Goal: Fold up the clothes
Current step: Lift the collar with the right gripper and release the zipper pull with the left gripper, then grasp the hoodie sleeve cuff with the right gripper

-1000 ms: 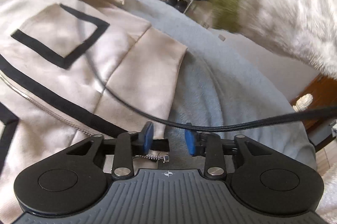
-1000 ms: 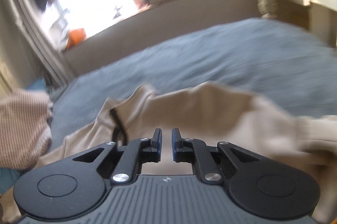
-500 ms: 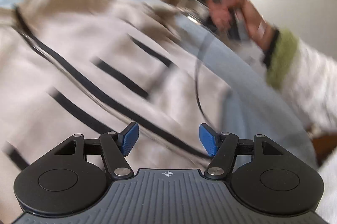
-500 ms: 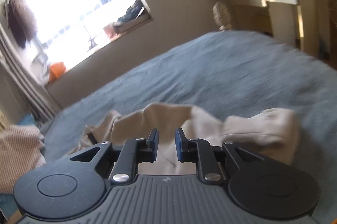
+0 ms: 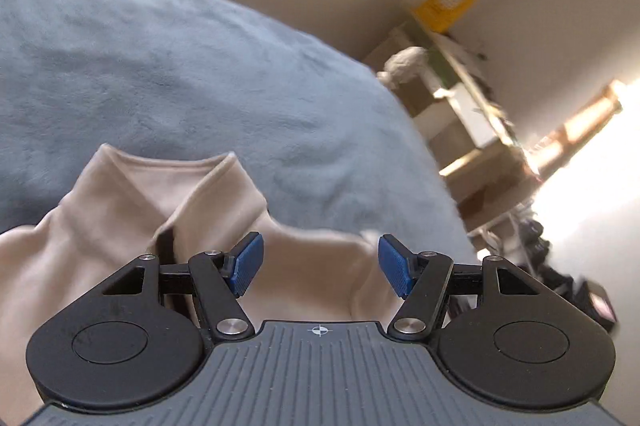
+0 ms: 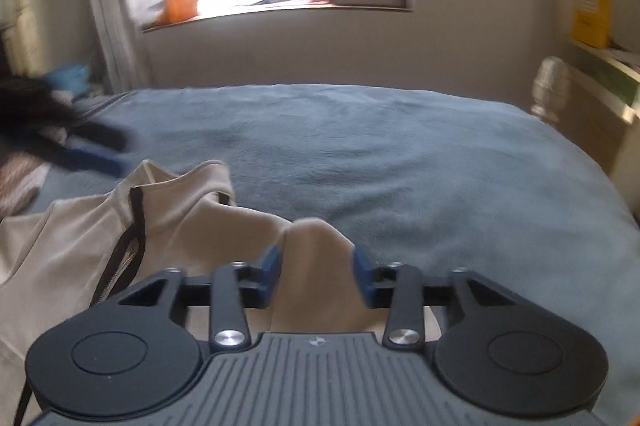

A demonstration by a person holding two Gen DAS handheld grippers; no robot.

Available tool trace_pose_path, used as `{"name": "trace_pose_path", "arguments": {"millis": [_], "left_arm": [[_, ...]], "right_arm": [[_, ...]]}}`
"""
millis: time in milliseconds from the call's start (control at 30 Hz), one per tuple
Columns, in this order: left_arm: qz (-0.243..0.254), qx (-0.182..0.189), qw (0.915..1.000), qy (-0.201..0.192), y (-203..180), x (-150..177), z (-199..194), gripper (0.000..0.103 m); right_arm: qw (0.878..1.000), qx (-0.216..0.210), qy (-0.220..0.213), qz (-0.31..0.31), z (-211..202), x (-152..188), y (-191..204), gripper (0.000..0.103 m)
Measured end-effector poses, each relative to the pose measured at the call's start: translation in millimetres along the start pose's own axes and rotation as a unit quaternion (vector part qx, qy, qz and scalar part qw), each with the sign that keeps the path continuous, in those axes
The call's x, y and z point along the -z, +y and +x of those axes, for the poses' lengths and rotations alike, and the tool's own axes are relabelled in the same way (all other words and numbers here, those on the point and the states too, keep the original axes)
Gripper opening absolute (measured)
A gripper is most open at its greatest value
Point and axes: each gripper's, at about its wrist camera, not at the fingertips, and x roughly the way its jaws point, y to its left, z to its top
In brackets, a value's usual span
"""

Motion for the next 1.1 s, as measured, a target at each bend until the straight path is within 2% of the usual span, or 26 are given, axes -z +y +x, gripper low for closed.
{"name": "trace_pose_path", "arguments": {"millis": [33,133,233,367,400,467,500,567,633,700,800,900,1000,1067,1100], "left_arm": [[-0.012,-0.008,0.9999,0.005,-0.8,-6.1,12.9,0.064],[-0.034,-0.017,0.9992,0.013,-2.7,-12.1,36.0,0.063],[-0.036,-0.022,0.9989,0.022,-7.1,-13.3,53.2,0.063],[-0.015,-0.043,0.9985,0.03,-10.1,-8.4,69.4,0.063],[-0.016,-0.048,0.9983,0.029,-8.5,-6.7,71.0,0.062],[-0.019,-0.051,0.9982,0.025,-5.2,-5.6,73.7,0.061],[-0.021,-0.052,0.9982,0.022,-3.5,-5.5,74.9,0.061],[-0.025,-0.054,0.9981,0.017,-0.1,-5.2,77.3,0.061],[-0.028,-0.054,0.9981,0.01,3.1,-5.0,79.5,0.061],[-0.03,-0.05,0.9983,0.001,6.2,-5.6,82.1,0.06],[-0.037,-0.054,0.9978,-0.011,10.4,-5.1,85.5,0.06],[-0.05,-0.052,0.9971,-0.023,14.6,-2.1,85.4,0.06],[-0.043,-0.05,0.9974,-0.029,16.1,-0.4,81.9,0.061],[-0.031,-0.05,0.9979,-0.029,15.7,-0.2,78.4,0.061],[-0.025,-0.05,0.998,-0.029,15.2,0.1,76.1,0.061]], "right_arm": [[1.0,-0.017,0.011,-0.004,5.3,-3.2,-2.1,0.061],[0.999,-0.027,0.032,-0.021,24.6,-4.9,-10.1,0.066],[0.999,-0.019,0.049,-0.001,45.5,-6.4,-32.5,0.066],[0.994,-0.039,0.087,0.046,69.7,-3.8,-58.9,0.067],[0.993,-0.042,0.1,0.054,74.6,-1.8,-61.0,0.063],[0.989,-0.058,0.123,0.059,80.4,2.7,-60.5,0.044],[0.989,-0.054,0.13,0.049,80.9,6.1,-57.0,0.014],[0.993,-0.041,0.107,0.034,68.6,8.2,-47.7,0.006],[0.996,-0.027,0.074,0.032,51.0,9.7,-40.6,0.004],[0.996,-0.002,0.047,0.075,34.9,11.6,-43.3,0.004],[0.99,0.054,0.055,0.116,40.8,21.7,-43.5,0.004],[0.982,0.084,0.084,0.146,65.9,33.7,-44.5,0.005],[0.974,0.092,0.082,0.19,67.9,36.0,-47.4,0.006],[0.971,0.089,0.085,0.205,66.1,35.8,-49.4,0.01],[0.97,0.082,0.081,0.212,62.5,34.8,-51.9,0.015]]}}
